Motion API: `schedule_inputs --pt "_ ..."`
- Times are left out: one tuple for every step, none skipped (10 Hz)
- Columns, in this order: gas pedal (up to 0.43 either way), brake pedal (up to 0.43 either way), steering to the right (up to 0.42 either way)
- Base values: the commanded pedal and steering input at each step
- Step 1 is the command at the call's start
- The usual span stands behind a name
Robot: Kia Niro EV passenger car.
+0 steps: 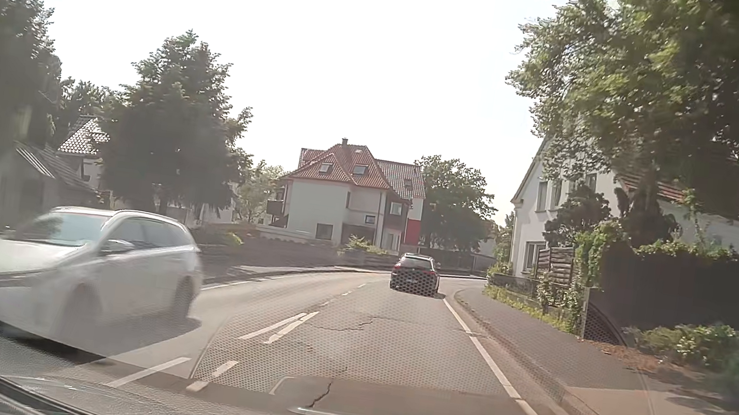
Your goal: Follow the waypoints while adhering to traffic rules and regulations
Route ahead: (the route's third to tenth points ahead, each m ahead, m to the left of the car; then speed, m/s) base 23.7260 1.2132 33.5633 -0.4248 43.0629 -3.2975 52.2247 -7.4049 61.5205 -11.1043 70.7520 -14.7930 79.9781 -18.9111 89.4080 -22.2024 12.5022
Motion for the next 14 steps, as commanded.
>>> schedule_inputs --pt "0.15 0.0 0.014" --pt "0.15 0.0 0.013" --pt "0.15 0.0 0.014" --pt "0.15 0.0 0.014" --pt "0.15 0.0 0.014" --pt "0.15 0.0 0.015" --pt "0.15 0.0 0.015" --pt "0.138 0.0 0.016" --pt "0.138 0.0 0.016" --pt "0.138 0.0 0.017" --pt "0.138 0.0 0.019" --pt "0.138 0.0 0.02" --pt "0.138 0.0 0.021" --pt "0.138 0.0 0.022"
